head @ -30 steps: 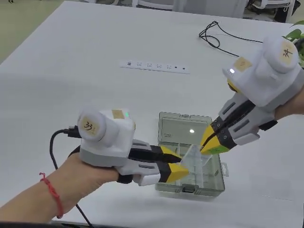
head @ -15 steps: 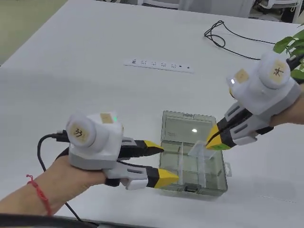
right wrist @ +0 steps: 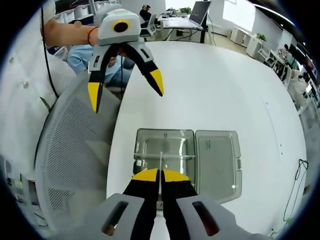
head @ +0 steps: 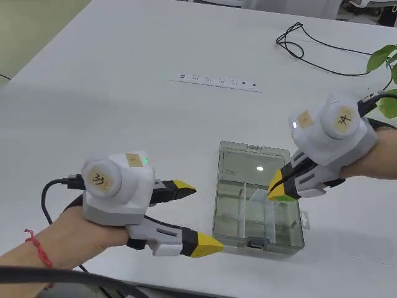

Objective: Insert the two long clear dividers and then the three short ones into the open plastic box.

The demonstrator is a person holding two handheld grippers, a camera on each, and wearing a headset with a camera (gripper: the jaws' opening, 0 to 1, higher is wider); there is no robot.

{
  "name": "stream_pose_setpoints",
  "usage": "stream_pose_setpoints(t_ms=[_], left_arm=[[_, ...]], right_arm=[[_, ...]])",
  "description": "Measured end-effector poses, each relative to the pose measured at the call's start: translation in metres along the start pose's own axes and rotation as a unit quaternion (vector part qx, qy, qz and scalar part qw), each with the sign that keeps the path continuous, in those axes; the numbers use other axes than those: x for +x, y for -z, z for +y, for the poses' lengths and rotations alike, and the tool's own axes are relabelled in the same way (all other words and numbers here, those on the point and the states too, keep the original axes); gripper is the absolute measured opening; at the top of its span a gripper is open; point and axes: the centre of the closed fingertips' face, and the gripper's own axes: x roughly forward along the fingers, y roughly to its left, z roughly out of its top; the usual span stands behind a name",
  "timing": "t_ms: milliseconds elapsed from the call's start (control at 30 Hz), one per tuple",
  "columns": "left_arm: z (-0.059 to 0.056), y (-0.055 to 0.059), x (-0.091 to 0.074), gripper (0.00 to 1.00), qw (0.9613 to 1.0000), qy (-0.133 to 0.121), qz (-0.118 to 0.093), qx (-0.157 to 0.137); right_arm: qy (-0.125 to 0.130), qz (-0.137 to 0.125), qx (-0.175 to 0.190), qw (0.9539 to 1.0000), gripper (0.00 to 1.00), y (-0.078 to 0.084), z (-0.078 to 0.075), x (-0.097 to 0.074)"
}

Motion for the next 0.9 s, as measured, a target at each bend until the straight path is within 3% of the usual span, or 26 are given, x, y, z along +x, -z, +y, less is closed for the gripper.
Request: stream_pose_setpoints(t_ms=[200,533,900], left_arm=[[0.002,0.005,-0.003,0.75,1.0,-0.006,0.002,-0.006],[0.0,0.003,-0.002,0.75,0.9999,-0.008,-0.005,-0.006],[0.002,0.002,-0.003,0.75,0.9999,-0.01,-0.008,-0.006]], right_arm=[[0.001,0.008,-0.002,1.0,0.03,0.007,-0.007,0.007],[0.002,0.026,0.002,0.9996,0.03,0.009,-0.002,0.011],[-0.01,0.013,0.035,0.9992,0.03,0.01,-0.004,0.012]])
